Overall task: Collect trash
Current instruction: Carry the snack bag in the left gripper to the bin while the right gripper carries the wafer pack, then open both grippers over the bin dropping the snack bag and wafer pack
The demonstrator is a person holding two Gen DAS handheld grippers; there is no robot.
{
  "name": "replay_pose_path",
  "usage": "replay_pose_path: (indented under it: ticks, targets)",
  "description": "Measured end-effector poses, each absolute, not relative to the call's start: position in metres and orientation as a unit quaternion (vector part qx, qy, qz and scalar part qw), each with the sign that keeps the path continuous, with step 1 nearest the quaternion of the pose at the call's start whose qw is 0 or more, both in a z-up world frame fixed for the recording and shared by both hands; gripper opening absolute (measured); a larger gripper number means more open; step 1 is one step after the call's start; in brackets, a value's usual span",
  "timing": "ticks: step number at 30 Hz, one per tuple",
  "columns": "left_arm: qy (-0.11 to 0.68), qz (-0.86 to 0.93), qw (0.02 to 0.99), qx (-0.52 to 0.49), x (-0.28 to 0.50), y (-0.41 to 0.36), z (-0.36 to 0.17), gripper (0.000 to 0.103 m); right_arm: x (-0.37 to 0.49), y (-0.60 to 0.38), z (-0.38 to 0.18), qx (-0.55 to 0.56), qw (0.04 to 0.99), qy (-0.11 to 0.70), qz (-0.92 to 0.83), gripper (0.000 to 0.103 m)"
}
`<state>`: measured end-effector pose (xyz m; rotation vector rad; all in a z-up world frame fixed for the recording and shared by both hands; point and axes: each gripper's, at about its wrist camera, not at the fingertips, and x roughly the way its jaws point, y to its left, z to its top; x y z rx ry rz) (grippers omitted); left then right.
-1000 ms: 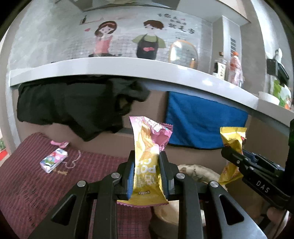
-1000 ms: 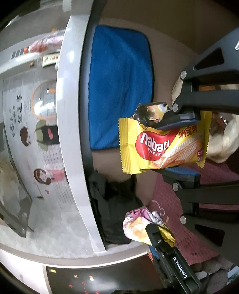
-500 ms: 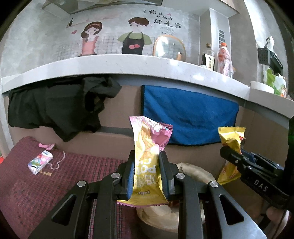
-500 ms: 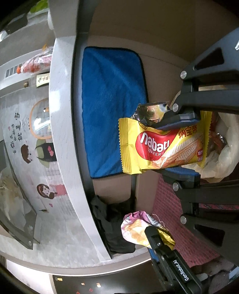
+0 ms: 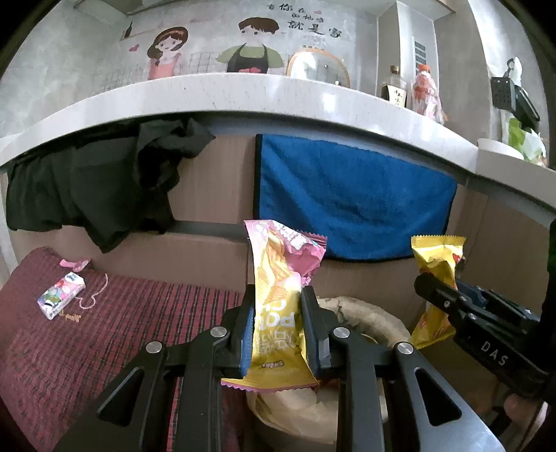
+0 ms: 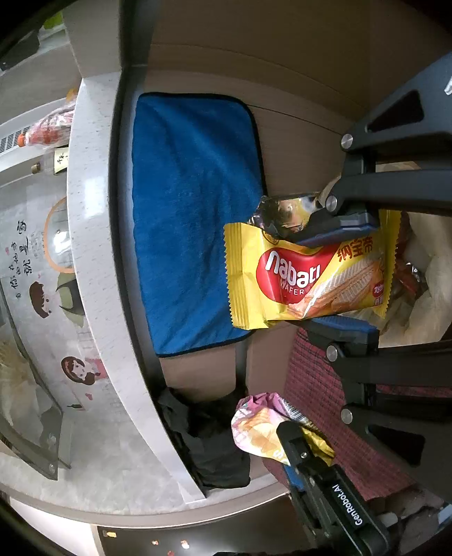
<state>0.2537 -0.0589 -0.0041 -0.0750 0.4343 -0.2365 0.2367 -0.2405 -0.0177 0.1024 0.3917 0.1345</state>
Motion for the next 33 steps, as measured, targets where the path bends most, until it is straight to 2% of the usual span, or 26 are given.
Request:
replay_pose_path:
  ticks: [22, 24, 26, 27, 28, 29, 33]
  targets:
    - [0.254, -0.148, 0.955, -0.046, 0.293, -0.075, -0.039, 0.025, 0.267, -0.248, -0.043, 0.056, 0.972, 0.22, 0.062, 0.033]
    - [0.262, -0.169, 0.948, -0.055, 0.3, -0.076, -0.041, 0.026, 0.273, -0.251, -0.046, 0.061, 0.971, 0.223, 0.061, 0.036]
    - [0.275, -0.197, 0.938, -0.076, 0.31, -0.074, -0.045, 0.036, 0.277, -0.255, -0.05, 0.07, 0.97, 0.225, 0.063, 0.038]
    - [0.282, -0.209, 0.932, -0.093, 0.314, -0.071, -0.047, 0.04, 0.279, -0.257, -0.052, 0.076, 0.969, 0.227, 0.065, 0.047]
    - [0.285, -0.212, 0.929, -0.105, 0.317, -0.067, -0.048, 0.05, 0.282, -0.259, -0.055, 0.08, 0.967, 0.233, 0.067, 0.057]
    - [0.287, -0.21, 0.927, -0.116, 0.318, -0.063, -0.049, 0.054, 0.285, -0.261, -0.057, 0.086, 0.965, 0.239, 0.07, 0.059]
    - [0.294, -0.207, 0.925, -0.127, 0.322, -0.053, -0.048, 0.054, 0.286, -0.266, -0.063, 0.096, 0.962, 0.246, 0.063, 0.059]
